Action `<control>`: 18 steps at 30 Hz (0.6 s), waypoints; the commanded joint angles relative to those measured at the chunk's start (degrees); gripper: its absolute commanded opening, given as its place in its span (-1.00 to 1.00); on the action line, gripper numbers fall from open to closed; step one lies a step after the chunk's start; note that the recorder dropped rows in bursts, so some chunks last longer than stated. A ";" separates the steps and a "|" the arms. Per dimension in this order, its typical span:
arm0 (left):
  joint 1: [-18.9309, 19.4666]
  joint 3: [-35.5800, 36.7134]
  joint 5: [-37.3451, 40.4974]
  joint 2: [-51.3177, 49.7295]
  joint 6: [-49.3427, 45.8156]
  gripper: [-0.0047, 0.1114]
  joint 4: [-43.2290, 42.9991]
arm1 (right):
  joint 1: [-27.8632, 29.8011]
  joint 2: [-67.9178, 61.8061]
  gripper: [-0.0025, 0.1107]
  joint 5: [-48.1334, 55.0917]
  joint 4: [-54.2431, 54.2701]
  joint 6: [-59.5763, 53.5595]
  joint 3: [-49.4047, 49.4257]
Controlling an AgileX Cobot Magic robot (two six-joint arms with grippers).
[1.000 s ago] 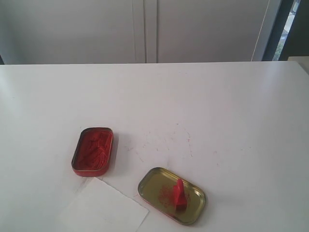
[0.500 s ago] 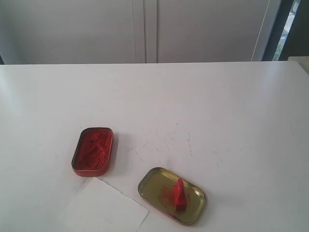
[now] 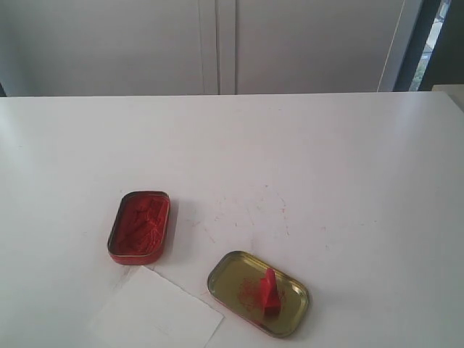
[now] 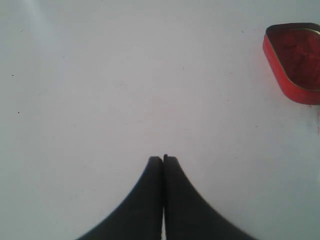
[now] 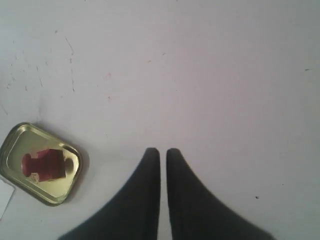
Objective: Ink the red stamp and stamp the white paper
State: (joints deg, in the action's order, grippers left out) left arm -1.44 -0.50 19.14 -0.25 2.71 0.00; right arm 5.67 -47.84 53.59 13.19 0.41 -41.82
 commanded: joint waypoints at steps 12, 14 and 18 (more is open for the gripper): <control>0.10 0.50 0.26 0.25 0.05 -0.92 0.00 | -11.18 -13.57 -0.86 1.55 0.72 1.17 -5.43; 0.10 0.50 0.26 0.25 0.05 -0.92 0.00 | -13.21 -15.18 -0.86 1.55 0.72 1.56 -6.41; 0.10 0.50 0.26 0.25 0.05 -0.92 0.00 | -17.55 -18.68 -0.86 1.55 0.05 3.18 -8.91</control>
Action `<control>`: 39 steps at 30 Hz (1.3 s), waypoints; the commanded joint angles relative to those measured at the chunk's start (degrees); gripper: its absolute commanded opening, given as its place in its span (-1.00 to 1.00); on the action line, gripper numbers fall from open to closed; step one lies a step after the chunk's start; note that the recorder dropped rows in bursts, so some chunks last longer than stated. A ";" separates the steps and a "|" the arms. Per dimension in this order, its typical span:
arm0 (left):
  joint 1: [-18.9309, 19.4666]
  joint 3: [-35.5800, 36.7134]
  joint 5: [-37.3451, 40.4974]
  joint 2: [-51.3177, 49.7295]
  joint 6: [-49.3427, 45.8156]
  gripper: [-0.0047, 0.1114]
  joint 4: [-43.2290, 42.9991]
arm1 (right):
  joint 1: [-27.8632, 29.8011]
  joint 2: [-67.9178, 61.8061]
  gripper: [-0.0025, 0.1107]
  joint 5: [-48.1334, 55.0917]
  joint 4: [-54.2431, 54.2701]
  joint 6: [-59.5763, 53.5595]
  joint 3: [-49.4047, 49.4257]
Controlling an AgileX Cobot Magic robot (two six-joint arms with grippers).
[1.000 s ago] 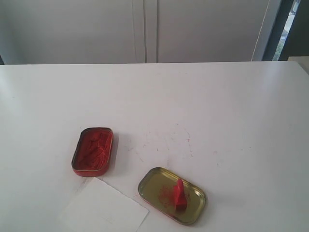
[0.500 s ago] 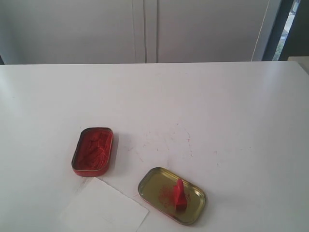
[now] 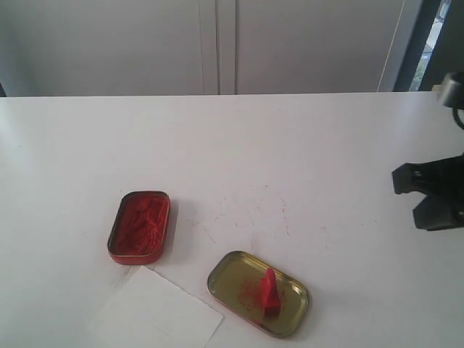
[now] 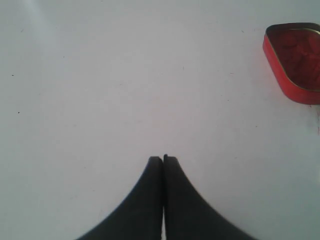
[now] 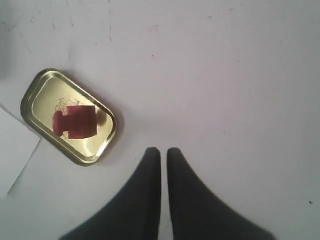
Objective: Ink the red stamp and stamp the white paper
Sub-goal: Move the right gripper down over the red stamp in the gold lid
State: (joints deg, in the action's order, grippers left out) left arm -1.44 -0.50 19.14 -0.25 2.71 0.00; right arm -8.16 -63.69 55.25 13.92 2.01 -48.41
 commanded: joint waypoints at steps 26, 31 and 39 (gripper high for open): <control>0.10 0.50 0.26 0.25 0.05 -0.92 0.00 | -33.37 -26.09 -0.96 0.04 -15.24 22.91 -15.48; 0.10 0.50 0.26 0.25 0.05 -0.92 0.00 | -37.23 -29.47 -0.96 -0.46 -20.09 32.66 -16.23; 0.10 0.50 0.26 0.25 0.05 -0.92 0.00 | -38.69 -30.65 -0.96 -4.92 -22.33 39.21 -16.13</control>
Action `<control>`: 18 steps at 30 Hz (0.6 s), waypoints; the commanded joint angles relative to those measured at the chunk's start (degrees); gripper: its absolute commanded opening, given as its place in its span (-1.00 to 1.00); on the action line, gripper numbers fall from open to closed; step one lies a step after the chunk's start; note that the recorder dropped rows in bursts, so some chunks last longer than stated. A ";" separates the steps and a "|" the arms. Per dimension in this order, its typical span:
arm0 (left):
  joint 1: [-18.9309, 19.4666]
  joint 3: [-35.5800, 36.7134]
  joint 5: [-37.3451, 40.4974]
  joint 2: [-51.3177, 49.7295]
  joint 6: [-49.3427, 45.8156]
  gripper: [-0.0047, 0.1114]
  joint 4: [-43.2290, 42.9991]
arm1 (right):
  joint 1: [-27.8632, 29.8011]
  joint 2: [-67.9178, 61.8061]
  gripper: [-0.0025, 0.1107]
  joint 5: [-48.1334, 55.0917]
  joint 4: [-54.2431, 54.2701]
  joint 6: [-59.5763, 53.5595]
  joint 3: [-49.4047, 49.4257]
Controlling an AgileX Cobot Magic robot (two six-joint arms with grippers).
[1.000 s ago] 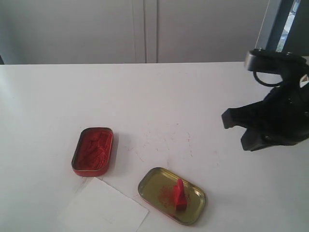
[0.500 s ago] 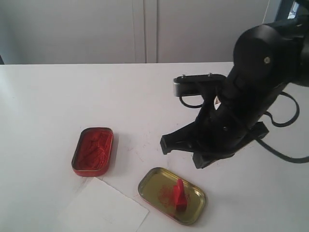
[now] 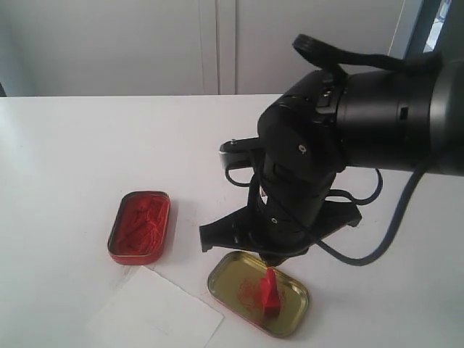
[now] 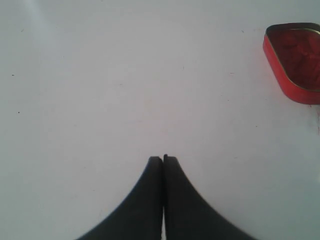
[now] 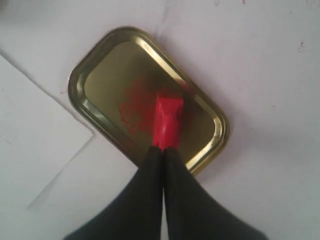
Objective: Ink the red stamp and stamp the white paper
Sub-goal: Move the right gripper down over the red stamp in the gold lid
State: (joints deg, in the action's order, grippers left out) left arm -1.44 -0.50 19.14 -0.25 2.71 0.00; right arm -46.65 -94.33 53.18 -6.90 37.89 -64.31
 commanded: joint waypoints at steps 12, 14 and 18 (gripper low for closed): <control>0.10 0.50 0.26 0.25 0.05 -0.92 0.00 | -0.08 -0.01 -0.93 -0.55 -1.81 4.65 1.12; 0.10 0.50 0.26 0.25 0.05 -0.92 0.00 | 0.19 -0.01 -0.82 -0.65 -1.93 5.36 2.30; 0.10 0.50 0.26 0.25 0.05 -0.92 0.00 | 1.04 -0.01 -0.54 -1.19 -1.54 6.04 3.03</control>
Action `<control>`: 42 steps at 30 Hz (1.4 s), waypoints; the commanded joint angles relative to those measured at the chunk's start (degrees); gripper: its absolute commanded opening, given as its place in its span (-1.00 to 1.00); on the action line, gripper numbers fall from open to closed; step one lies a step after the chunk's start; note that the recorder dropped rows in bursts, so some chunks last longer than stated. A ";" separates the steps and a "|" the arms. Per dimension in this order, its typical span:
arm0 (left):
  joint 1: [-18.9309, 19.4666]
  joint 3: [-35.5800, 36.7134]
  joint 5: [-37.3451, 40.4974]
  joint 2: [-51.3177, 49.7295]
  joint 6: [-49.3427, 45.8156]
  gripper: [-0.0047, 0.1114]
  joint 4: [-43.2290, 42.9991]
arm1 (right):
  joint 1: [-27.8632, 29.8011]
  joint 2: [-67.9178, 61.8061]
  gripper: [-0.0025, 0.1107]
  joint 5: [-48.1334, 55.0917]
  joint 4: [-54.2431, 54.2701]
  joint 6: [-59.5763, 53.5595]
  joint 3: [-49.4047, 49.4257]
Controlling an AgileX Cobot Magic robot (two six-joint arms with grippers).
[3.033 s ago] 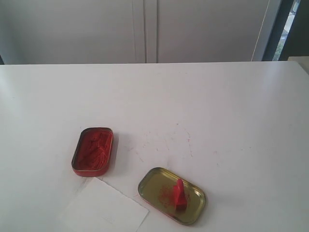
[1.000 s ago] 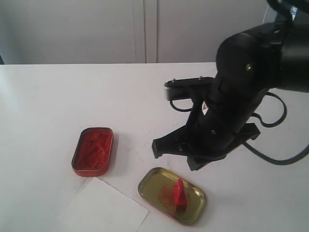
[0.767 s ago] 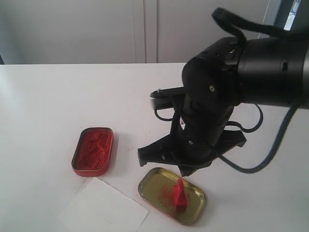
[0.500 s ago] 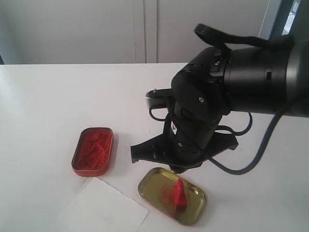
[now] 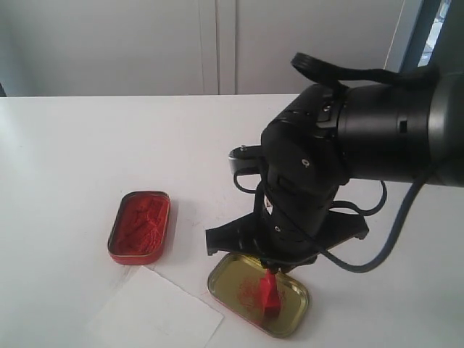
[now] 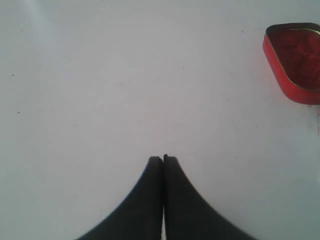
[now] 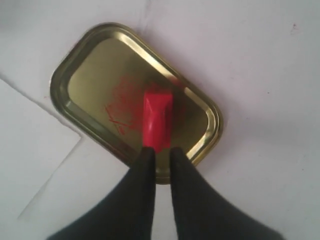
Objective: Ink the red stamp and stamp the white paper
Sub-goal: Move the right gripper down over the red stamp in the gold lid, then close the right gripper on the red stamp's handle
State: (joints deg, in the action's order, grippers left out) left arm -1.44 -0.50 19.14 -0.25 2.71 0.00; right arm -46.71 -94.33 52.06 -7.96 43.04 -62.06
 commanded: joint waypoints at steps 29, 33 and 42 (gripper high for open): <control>0.10 0.50 0.15 0.25 0.06 -0.92 0.00 | 3.42 -6.12 -0.36 -7.31 7.96 -4.40 2.82; 0.10 0.50 0.15 0.25 0.06 -0.92 0.00 | 3.42 -6.48 -0.36 -7.38 7.96 -4.89 2.82; 0.10 0.50 0.15 0.25 0.06 -0.92 0.00 | 3.42 -8.23 -0.36 -7.38 7.96 -5.36 2.82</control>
State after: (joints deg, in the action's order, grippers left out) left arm -1.44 -0.50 19.14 -0.25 2.71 0.00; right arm -43.59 -102.34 44.82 0.00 38.35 -59.50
